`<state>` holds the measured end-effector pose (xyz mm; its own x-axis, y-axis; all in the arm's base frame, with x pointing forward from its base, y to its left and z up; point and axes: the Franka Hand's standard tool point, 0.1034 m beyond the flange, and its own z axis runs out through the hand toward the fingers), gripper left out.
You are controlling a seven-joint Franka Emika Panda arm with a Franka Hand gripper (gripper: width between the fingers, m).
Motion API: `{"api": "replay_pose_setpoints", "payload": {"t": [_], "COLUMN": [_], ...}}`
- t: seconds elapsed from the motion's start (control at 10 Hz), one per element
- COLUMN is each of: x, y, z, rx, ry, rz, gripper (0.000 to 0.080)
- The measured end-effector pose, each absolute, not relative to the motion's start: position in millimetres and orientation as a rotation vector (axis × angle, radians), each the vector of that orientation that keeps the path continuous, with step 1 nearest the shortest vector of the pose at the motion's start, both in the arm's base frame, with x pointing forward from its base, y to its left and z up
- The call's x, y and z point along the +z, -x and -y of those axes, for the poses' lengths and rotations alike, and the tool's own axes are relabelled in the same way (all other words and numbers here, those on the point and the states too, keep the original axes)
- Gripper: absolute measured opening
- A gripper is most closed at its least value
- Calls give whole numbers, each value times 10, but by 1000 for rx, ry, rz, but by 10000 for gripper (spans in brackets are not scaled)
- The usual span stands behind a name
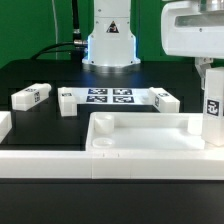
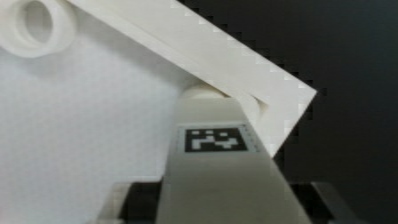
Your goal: Assemble desk
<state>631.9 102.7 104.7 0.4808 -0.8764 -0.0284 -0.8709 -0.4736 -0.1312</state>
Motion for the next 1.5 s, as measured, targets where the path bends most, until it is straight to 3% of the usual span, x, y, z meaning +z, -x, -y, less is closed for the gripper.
{"api": "replay_pose_setpoints", "payload": {"t": [0.2,0.4,0.6,1.5], "x": [1043,1021,1033,1098], "y": [-6318,-6301,-6297,-6364], "z": [-1031,-1044,-1047,-1031], "rx": [-63,-58,-58,-90], "ry": [2585,2649,2785,3087], "rz": [-1547,-1451,-1191,81], "gripper": [291,540,644,649]}}
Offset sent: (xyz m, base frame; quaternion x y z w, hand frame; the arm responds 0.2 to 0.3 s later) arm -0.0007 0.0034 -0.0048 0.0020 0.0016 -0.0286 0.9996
